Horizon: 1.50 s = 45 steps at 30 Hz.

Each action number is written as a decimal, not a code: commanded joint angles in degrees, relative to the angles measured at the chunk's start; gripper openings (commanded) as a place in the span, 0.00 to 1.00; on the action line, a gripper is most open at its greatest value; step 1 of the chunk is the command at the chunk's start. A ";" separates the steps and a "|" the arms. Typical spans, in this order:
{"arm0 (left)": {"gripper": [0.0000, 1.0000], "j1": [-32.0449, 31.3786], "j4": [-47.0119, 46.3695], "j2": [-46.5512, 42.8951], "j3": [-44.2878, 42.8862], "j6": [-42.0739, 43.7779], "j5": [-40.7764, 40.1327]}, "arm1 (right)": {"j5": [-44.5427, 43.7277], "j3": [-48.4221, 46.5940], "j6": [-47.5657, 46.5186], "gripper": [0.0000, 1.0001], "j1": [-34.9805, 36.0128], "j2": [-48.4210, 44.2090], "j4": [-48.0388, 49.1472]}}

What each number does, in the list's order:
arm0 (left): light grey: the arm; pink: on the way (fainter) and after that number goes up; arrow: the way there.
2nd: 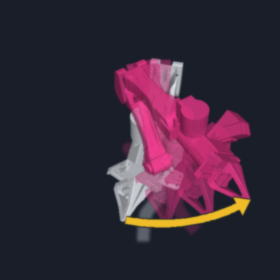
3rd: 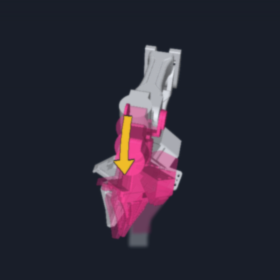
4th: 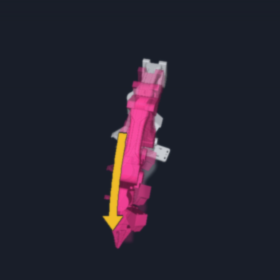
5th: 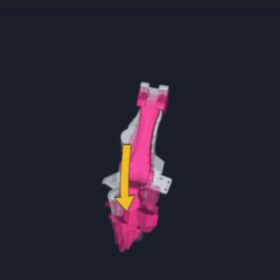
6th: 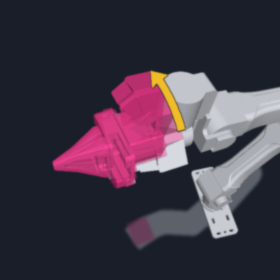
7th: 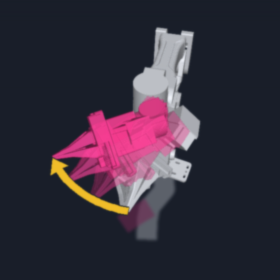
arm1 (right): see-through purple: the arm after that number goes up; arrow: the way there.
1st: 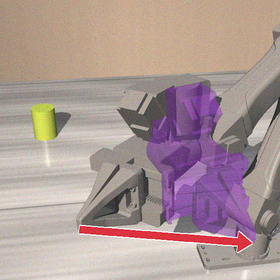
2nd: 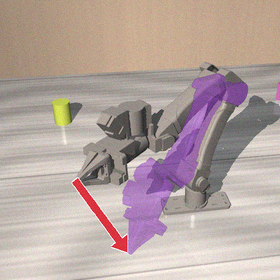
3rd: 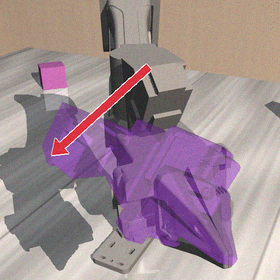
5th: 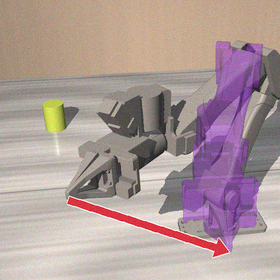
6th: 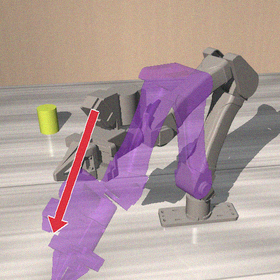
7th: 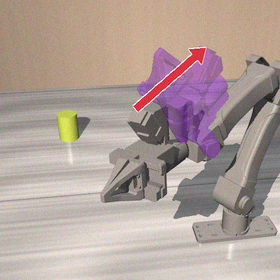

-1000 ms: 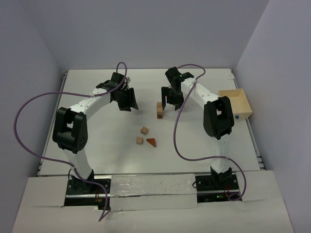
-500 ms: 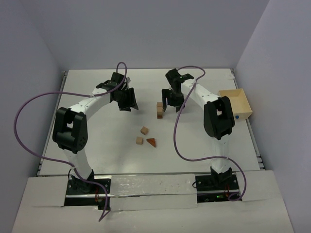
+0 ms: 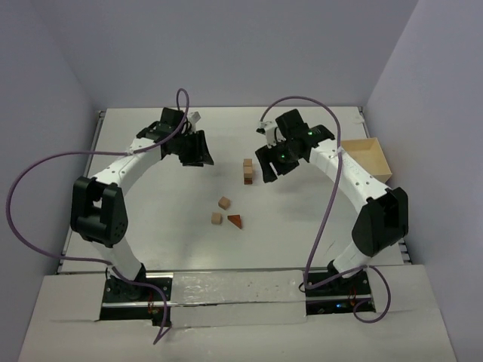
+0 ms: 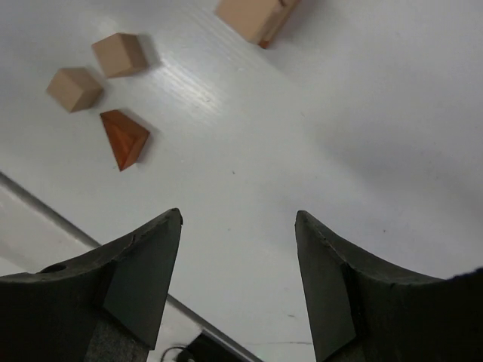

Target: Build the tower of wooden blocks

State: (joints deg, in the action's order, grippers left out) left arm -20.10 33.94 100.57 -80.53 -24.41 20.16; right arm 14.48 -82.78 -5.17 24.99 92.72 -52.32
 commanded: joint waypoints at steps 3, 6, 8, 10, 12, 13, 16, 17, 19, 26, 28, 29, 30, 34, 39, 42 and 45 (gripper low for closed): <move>0.52 0.07 0.17 -2.93 -3.40 5.17 7.20 | 11.65 1.67 -31.73 0.63 2.99 -3.01 -0.49; 0.51 0.26 -0.11 -3.86 -3.35 5.45 8.32 | 12.29 2.22 -43.30 0.60 4.44 -3.65 0.63; 0.51 0.38 -0.26 -4.29 -3.45 5.51 8.72 | 11.68 1.46 -48.34 0.57 5.83 -2.90 0.94; 0.50 0.64 -0.09 -4.95 -4.15 5.51 8.54 | 9.82 -0.10 -53.32 0.48 7.84 -0.10 0.55; 0.49 1.12 0.24 -5.41 -4.66 5.51 8.56 | 8.45 -1.76 -55.73 0.34 9.27 2.88 0.00; 0.49 1.50 0.37 -5.69 -4.91 5.46 8.63 | 7.98 -2.55 -56.66 0.29 9.87 3.94 -0.12; 0.49 3.12 0.65 -6.18 -5.56 4.84 9.60 | 7.49 -3.66 -57.95 0.18 10.87 7.01 0.33; 0.49 4.18 0.58 -6.29 -5.59 4.30 10.18 | 7.34 -3.66 -58.17 0.15 11.01 7.83 0.61; 0.49 7.03 -0.13 -6.40 -5.51 2.65 12.71 | 6.95 -3.39 -58.01 0.11 11.34 9.05 2.17; 0.49 15.95 -1.87 -4.12 -5.26 -2.07 22.61 | 5.61 -3.64 -58.39 0.12 11.93 13.09 5.94; 0.49 17.05 -2.06 -3.53 -5.27 -2.58 23.57 | 4.96 -4.03 -58.77 0.14 11.86 14.69 6.33; 0.49 17.50 -2.12 -3.37 -5.21 -2.75 23.96 | 4.64 -4.23 -59.03 0.15 11.88 15.38 6.48; 0.49 17.76 -2.12 -3.32 -5.16 -2.75 24.07 | 4.44 -4.32 -59.30 0.16 11.92 15.82 6.65; 0.49 18.41 -2.12 -3.28 -5.16 -2.75 24.48 | 3.99 -4.14 -60.03 0.19 11.93 17.11 7.74; 0.49 18.87 -2.56 -3.63 -4.30 -3.01 24.74 | 3.55 -3.89 -60.39 0.25 11.93 17.94 8.89; 0.49 19.12 -2.65 -3.80 -4.02 -3.11 24.76 | 3.12 -3.79 -60.73 0.29 11.84 18.11 9.24; 0.49 19.37 -2.98 -3.89 -3.86 -3.26 25.09 | 3.01 -3.38 -61.08 0.35 11.75 17.88 9.34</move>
State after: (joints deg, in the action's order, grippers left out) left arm -1.38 33.50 96.86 -83.42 -26.89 43.15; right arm 17.95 -84.77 -64.83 36.51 110.63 -44.58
